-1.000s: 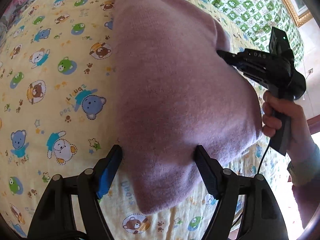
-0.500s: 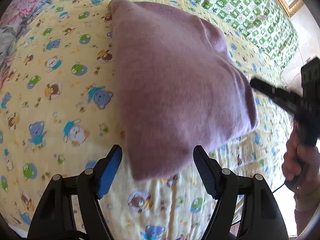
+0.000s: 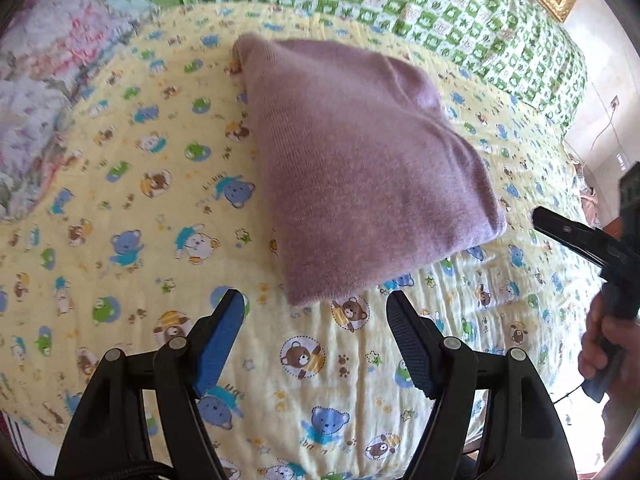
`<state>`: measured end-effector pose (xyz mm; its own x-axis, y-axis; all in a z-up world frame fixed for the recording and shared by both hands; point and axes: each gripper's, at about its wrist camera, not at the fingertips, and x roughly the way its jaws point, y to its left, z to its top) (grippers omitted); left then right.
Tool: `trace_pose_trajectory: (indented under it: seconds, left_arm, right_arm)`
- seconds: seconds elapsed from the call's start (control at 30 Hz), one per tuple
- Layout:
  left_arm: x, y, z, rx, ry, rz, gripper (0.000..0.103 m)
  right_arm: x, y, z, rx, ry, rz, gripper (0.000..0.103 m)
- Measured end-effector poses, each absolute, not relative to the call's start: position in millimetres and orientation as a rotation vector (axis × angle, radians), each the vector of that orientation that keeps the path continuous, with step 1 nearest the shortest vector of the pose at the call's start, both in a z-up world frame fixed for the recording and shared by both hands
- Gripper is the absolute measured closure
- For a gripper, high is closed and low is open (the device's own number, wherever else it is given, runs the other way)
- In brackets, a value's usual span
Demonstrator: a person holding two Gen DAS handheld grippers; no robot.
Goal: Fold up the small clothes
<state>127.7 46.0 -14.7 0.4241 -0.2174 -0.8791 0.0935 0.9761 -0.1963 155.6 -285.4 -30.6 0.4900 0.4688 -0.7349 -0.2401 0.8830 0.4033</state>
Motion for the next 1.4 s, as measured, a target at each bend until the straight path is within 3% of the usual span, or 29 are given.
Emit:
trace_pose_trajectory:
  seconds: [0.2,0.4,0.53,1.1,1.4]
  left_arm:
    - [108,44,5,-0.082,1.060,-0.169,0.029]
    - [79,43,24,-0.039,0.966,-0.094,0.022]
    - [62,43,27,-0.015,0.881,-0.056,0.018]
    - [76,18,-14,0.060,0.896,-0.037,0.018]
    - [88,9,-26,0.076,0.927,-0.019,0.018]
  right_arm:
    - [124,-261,-8,0.186,0.904,0.528,0.040]
    - [100,-247,7,0.098,0.845,0.586,0.017]
    - [93,-243,-1,0.051,0.834,0.576,0.012]
    - [87,-232,-47,-0.031,0.798,0.547,0.011]
    - [105,-224,-64,0.020,0.890,0.549,0.011]
